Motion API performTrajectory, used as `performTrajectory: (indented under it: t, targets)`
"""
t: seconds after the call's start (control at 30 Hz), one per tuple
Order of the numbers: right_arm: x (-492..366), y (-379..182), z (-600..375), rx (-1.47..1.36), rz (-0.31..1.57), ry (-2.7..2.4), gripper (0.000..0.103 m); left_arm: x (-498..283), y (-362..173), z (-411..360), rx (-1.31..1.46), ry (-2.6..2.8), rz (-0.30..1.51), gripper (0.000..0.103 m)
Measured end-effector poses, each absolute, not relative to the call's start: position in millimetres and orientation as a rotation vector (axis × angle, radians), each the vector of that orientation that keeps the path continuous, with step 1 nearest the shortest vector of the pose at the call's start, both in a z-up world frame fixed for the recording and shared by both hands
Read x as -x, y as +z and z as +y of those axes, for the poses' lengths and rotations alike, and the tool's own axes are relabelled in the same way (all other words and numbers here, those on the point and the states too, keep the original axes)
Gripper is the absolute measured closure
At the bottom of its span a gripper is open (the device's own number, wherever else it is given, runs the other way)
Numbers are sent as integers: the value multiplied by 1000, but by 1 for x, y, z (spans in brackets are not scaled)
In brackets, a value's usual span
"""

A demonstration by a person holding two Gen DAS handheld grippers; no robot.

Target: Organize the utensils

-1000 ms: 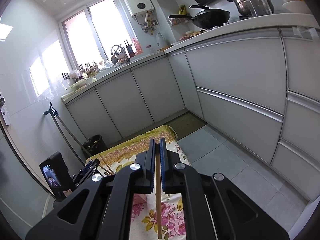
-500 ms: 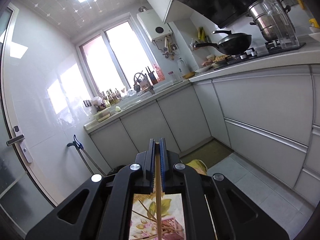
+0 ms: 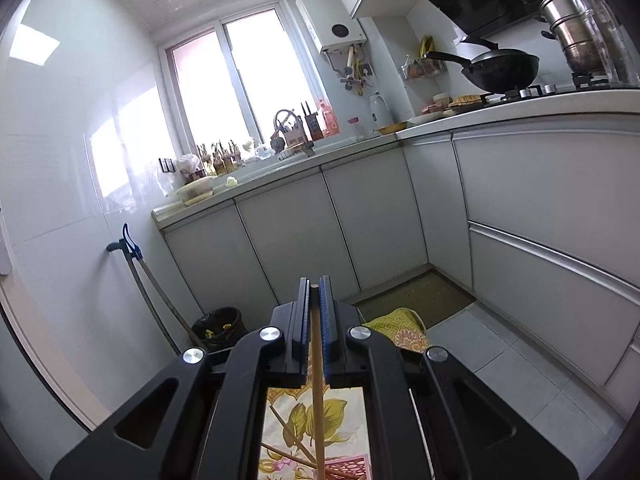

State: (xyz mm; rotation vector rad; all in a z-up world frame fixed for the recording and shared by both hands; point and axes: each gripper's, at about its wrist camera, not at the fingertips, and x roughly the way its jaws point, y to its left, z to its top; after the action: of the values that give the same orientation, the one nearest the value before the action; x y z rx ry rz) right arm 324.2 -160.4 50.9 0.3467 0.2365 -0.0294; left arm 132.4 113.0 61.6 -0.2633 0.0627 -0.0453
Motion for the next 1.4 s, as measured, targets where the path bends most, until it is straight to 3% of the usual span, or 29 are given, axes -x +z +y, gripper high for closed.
performTrajectory:
  t: [0.3,0.37,0.57,0.63,0.73,0.9,1.0,1.17,1.4]
  targets:
    - [-330,33,-145,-293,276,-24,94,-122,66,125,283,-29,40,24]
    - [-328,32,-144,-297,280,-23,67,-119,68,126,287,-29,33,24]
    - [-312,59,-144,-309,255,6,64,-113,72,129,296,-27,17,23]
    - [-302,73,-145,-307,226,12,54,-112,72,131,310,-35,20,21]
    - [-284,96,-146,-300,188,26,52,-110,74,132,318,-39,18,17]
    - [-242,126,-145,-268,112,22,30,-109,76,125,306,-60,20,7]
    - [-212,138,-140,-212,58,1,8,-110,78,115,288,-84,42,7]
    - [-154,138,-137,-89,19,-80,6,-111,78,92,222,-98,77,7]
    - [-82,73,-180,-106,235,-304,6,-85,78,46,182,-74,74,7]
